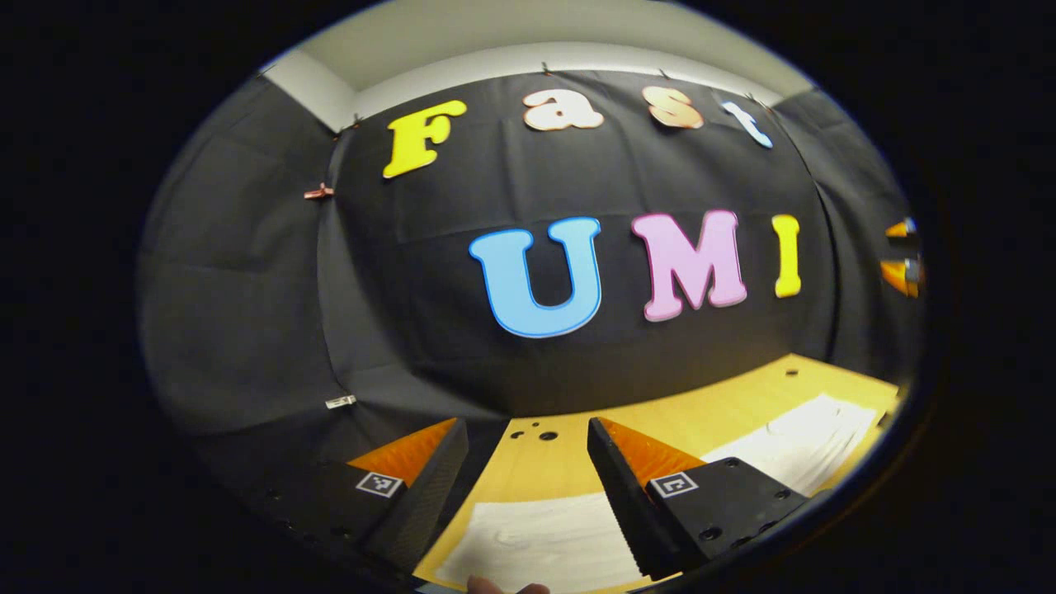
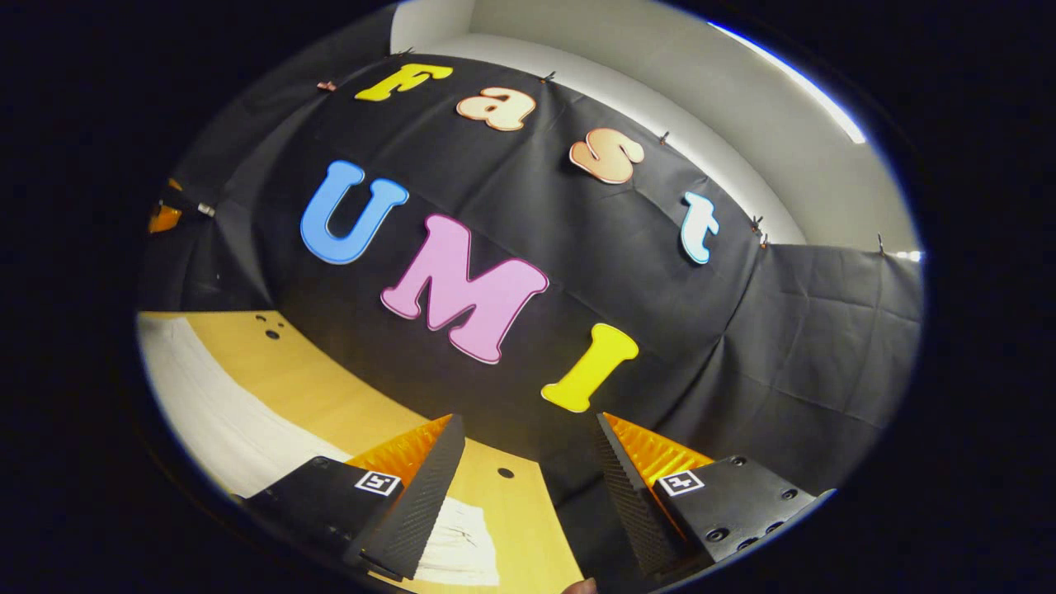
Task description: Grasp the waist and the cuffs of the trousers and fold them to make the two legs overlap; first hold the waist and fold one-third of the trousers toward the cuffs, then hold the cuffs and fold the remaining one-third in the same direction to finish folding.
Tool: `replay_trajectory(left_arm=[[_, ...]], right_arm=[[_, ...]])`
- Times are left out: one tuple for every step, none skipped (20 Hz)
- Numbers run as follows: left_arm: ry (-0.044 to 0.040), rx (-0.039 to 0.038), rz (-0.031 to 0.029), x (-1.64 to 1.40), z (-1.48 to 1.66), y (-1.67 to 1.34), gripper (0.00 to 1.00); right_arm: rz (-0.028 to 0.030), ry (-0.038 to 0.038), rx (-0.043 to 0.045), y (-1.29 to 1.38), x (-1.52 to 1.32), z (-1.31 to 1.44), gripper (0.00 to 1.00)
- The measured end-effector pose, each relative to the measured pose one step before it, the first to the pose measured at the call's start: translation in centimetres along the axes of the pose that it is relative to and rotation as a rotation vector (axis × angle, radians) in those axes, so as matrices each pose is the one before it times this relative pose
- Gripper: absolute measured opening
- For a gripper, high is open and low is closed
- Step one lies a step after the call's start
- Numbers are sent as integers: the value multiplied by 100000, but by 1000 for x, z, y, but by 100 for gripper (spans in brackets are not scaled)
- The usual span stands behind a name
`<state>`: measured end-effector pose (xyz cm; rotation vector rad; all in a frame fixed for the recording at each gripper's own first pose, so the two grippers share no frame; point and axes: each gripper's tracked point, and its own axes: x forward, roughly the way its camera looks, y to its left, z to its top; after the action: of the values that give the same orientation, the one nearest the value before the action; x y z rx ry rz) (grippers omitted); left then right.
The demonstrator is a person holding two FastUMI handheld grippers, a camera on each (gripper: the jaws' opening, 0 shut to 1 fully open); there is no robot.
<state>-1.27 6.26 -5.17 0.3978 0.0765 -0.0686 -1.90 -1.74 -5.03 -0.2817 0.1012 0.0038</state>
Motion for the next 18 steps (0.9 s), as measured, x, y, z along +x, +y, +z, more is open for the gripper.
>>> replay_trajectory(left_arm=[[1747, 6638, -1455, -171, -1431, 339, 94], [1861, 7376, -1807, -174, -1356, 27, 96], [1649, 7456, -2231, -80, -1733, -263, 96], [2059, 7168, -3006, -54, -1470, -511, 96], [2211, 6007, -3921, 36, -1404, -719, 96], [2097, 5162, -4339, 187, -1235, -945, 96], [2593, 5059, -4468, 45, -1633, -981, 96], [2404, 5345, -3928, 23, -1590, -1037, 96], [2460, 5257, -3565, -101, -1956, -1550, 96], [2713, 4393, -3776, 282, -1432, -1192, 96], [2368, 3626, -3766, 517, -1395, -1228, 95], [2627, 3294, -4049, 516, -1354, -1367, 96], [2180, 3934, -3512, 300, -1308, -1136, 96], [2402, 4709, -3782, 320, -966, -1013, 96], [2386, 5081, -3350, 632, -1365, -939, 95], [2156, 5212, -3176, 519, -1071, -1030, 95], [1798, 5422, -2128, 432, -898, -750, 95], [906, 4868, -2113, 414, -438, -663, 95]], right_arm=[[547, 2105, -2571, 44, -253, -986, 96], [441, 1853, -1621, 23, -274, -821, 96], [408, 1737, -798, 127, -319, -828, 97], [517, 1728, -719, 162, -231, -898, 97], [425, 1957, -1148, 178, -198, -886, 97], [654, 1791, -1666, 101, -268, -870, 97], [354, 1634, -1978, 104, -243, -957, 96], [282, 1701, -1824, -37, -107, -835, 96], [295, 1896, -1288, 69, -170, -1053, 96], [431, 2091, -644, 156, -180, -1064, 97], [314, 2010, -478, 173, -174, -1085, 97], [158, 2063, -640, 10, -218, -936, 97], [303, 1895, -837, 96, -223, -921, 97], [59, 1748, -972, -1, -182, -765, 97], [213, 1467, -568, 99, -177, -696, 97], [159, 1234, -275, 78, -201, -632, 97], [166, 1138, -64, 84, -207, -495, 97], [267, 1069, -65, 148, -137, -490, 97]])
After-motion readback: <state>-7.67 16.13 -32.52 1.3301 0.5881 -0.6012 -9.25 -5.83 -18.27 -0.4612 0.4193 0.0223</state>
